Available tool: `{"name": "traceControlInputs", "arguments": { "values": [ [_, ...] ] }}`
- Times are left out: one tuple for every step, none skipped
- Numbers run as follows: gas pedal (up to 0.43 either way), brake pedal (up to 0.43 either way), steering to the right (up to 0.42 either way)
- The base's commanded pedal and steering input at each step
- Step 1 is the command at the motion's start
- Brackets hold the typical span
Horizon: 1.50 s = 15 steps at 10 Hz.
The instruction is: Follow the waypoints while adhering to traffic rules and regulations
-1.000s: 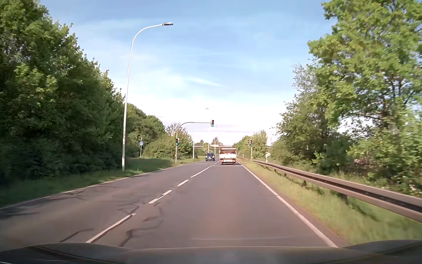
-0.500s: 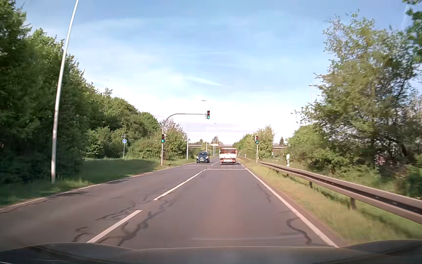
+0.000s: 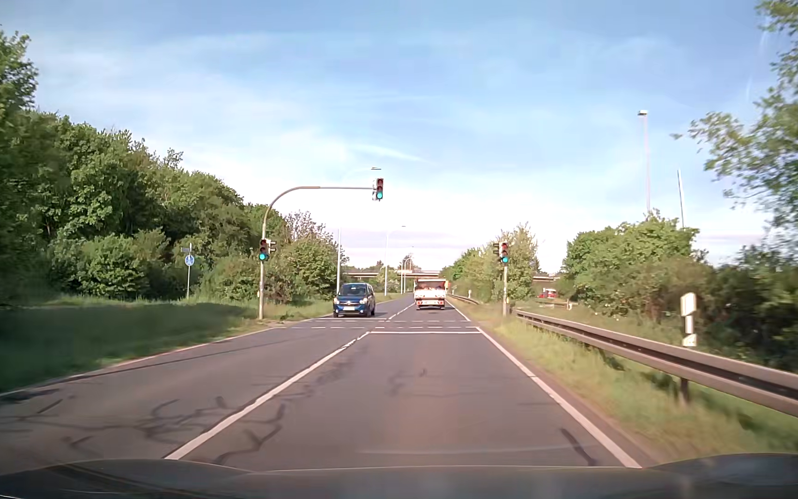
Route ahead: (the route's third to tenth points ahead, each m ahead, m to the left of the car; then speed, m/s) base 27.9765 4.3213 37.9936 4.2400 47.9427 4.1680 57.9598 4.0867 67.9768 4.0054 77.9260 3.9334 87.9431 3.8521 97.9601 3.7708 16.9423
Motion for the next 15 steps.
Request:
{"name": "traceControlInputs", "arguments": {
  "values": [
    [0.039,0.0,0.0],
    [0.039,0.0,0.0],
    [0.039,0.0,0.0],
    [0.039,0.0,0.0],
    [0.039,0.0,0.0],
    [0.039,0.0,0.0],
    [0.039,0.0,0.0],
    [0.039,0.0,0.0],
    [0.039,0.0,0.0],
    [0.039,0.0,0.0],
    [0.039,0.0,0.0],
    [0.039,0.0,0.0],
    [0.039,0.0,0.0],
    [0.039,0.0,0.0],
    [0.039,0.0,0.0]
  ]
}}
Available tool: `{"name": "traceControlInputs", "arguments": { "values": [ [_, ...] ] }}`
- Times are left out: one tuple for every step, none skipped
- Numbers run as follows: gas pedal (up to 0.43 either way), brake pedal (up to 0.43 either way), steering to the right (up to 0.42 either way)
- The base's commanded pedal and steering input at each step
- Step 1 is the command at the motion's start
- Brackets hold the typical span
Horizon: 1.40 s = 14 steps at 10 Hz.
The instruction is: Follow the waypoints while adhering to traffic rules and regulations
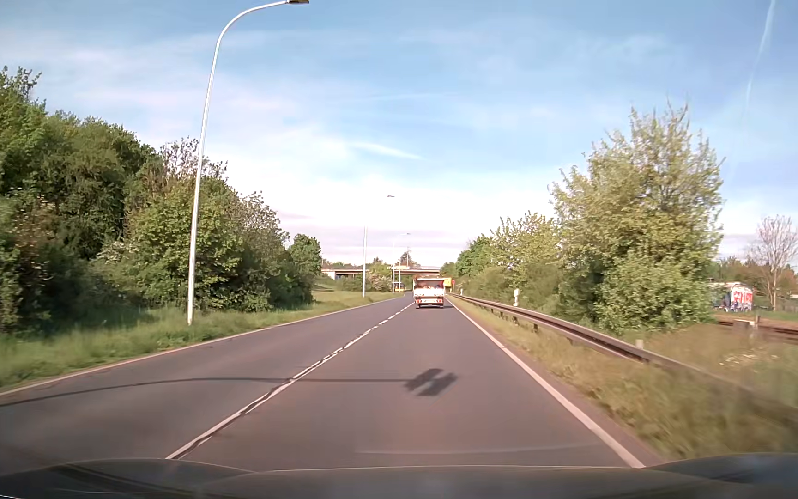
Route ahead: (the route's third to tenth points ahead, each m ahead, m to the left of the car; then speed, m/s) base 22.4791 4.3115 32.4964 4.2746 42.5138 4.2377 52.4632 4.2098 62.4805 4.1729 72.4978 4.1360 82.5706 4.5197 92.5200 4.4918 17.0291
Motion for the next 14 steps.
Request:
{"name": "traceControlInputs", "arguments": {
  "values": [
    [0.039,0.0,0.0],
    [0.039,0.0,0.0],
    [0.039,0.0,0.0],
    [0.039,0.0,0.0],
    [0.039,0.0,0.0],
    [0.039,0.0,0.0],
    [0.039,0.0,0.0],
    [0.039,0.0,0.0],
    [0.039,0.0,0.0],
    [0.039,0.0,0.0],
    [0.039,0.0,0.0],
    [0.039,0.0,0.0],
    [0.039,0.0,0.0],
    [0.039,0.0,0.0]
  ]
}}
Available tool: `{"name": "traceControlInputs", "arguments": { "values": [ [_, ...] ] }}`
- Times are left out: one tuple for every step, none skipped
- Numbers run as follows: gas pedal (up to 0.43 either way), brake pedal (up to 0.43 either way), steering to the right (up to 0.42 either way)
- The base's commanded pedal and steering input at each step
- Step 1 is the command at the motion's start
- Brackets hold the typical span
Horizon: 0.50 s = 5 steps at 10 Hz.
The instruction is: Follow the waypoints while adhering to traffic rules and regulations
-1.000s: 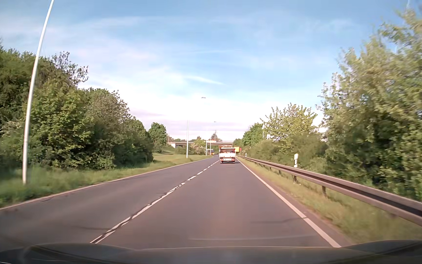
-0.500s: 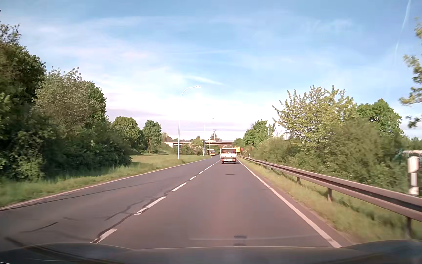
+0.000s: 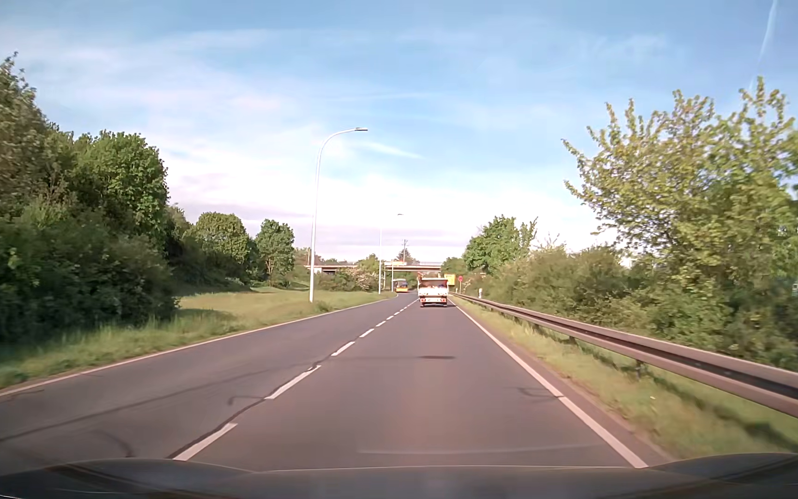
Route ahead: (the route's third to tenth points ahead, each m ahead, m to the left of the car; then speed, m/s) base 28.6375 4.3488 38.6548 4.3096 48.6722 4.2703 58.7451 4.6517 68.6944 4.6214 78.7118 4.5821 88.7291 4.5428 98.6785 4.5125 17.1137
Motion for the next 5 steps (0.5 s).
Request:
{"name": "traceControlInputs", "arguments": {
  "values": [
    [0.039,0.0,0.0],
    [0.039,0.0,0.0],
    [0.039,0.0,0.0],
    [0.039,0.0,0.0],
    [0.039,0.0,0.0]
  ]
}}
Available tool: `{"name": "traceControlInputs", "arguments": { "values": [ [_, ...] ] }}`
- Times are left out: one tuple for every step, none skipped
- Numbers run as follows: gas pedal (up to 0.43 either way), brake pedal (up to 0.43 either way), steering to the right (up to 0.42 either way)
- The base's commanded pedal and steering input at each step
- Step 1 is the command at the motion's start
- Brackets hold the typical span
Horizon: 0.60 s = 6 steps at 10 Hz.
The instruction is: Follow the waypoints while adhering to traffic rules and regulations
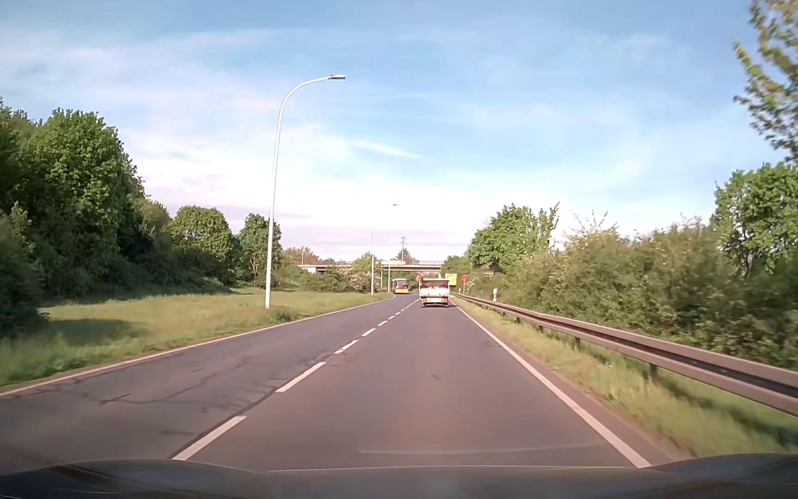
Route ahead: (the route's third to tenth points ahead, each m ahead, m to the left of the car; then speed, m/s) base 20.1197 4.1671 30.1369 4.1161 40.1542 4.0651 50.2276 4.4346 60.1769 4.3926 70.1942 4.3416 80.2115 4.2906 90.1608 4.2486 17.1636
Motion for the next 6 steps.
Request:
{"name": "traceControlInputs", "arguments": {
  "values": [
    [0.039,0.0,0.0],
    [0.039,0.0,0.0],
    [0.039,0.0,0.0],
    [0.039,0.0,0.0],
    [0.039,0.0,0.0],
    [0.039,0.0,0.0]
  ]
}}
